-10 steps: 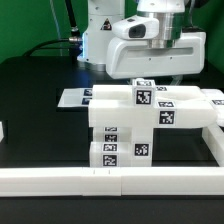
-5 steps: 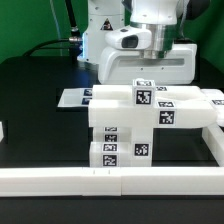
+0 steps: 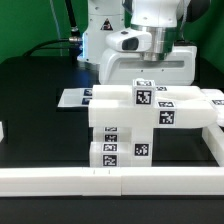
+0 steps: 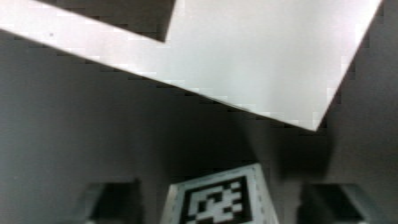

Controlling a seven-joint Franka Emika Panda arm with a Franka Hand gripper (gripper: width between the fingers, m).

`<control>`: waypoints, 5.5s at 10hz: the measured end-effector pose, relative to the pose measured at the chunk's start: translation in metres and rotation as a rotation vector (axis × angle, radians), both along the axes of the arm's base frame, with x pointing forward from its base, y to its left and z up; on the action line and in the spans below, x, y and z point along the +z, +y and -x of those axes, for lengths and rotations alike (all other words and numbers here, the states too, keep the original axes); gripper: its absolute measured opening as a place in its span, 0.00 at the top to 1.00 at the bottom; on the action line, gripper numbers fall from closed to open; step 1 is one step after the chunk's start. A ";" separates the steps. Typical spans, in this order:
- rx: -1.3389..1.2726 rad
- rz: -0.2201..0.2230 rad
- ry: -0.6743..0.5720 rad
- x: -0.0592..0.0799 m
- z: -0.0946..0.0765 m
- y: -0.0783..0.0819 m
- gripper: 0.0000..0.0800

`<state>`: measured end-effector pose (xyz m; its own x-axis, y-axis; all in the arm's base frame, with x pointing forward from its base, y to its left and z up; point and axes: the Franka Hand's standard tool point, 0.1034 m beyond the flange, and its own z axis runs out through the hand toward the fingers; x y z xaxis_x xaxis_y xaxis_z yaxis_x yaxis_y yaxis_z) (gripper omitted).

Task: Assemble chair

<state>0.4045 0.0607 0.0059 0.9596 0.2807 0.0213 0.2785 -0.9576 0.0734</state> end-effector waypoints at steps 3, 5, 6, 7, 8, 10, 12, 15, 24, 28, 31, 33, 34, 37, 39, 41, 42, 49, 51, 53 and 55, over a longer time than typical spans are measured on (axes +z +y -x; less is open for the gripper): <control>-0.001 0.000 -0.001 0.001 -0.001 -0.001 0.65; -0.003 -0.017 -0.005 0.013 -0.004 0.002 0.65; -0.007 -0.033 0.006 0.025 -0.005 0.003 0.65; -0.014 -0.063 0.026 0.046 -0.008 0.004 0.65; -0.022 -0.099 0.040 0.075 -0.012 0.005 0.65; -0.040 -0.139 0.050 0.116 -0.029 -0.005 0.64; -0.045 -0.145 0.028 0.131 -0.054 -0.013 0.64; -0.045 -0.143 0.034 0.128 -0.051 -0.013 0.64; 0.034 -0.124 0.012 0.133 -0.105 -0.043 0.64; 0.072 -0.090 0.010 0.127 -0.129 -0.046 0.64; 0.074 -0.082 0.021 0.121 -0.133 -0.052 0.64; 0.073 -0.082 0.023 0.120 -0.132 -0.051 0.64; 0.074 -0.083 0.027 0.118 -0.131 -0.047 0.64; 0.080 -0.083 0.030 0.117 -0.130 -0.043 0.64; 0.081 -0.080 0.024 0.115 -0.131 -0.043 0.64; 0.080 -0.075 0.024 0.110 -0.130 -0.043 0.64; 0.079 -0.075 0.025 0.109 -0.130 -0.043 0.64; 0.080 -0.074 0.022 0.109 -0.131 -0.046 0.64; 0.080 -0.074 0.022 0.109 -0.131 -0.046 0.64; 0.079 -0.074 0.022 0.109 -0.131 -0.046 0.64; 0.051 -0.075 0.021 0.109 -0.131 -0.046 0.64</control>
Offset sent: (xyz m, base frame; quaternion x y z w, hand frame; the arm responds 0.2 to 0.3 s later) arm -0.0010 -0.0021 0.0114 0.0001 0.0003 -0.0072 1.0000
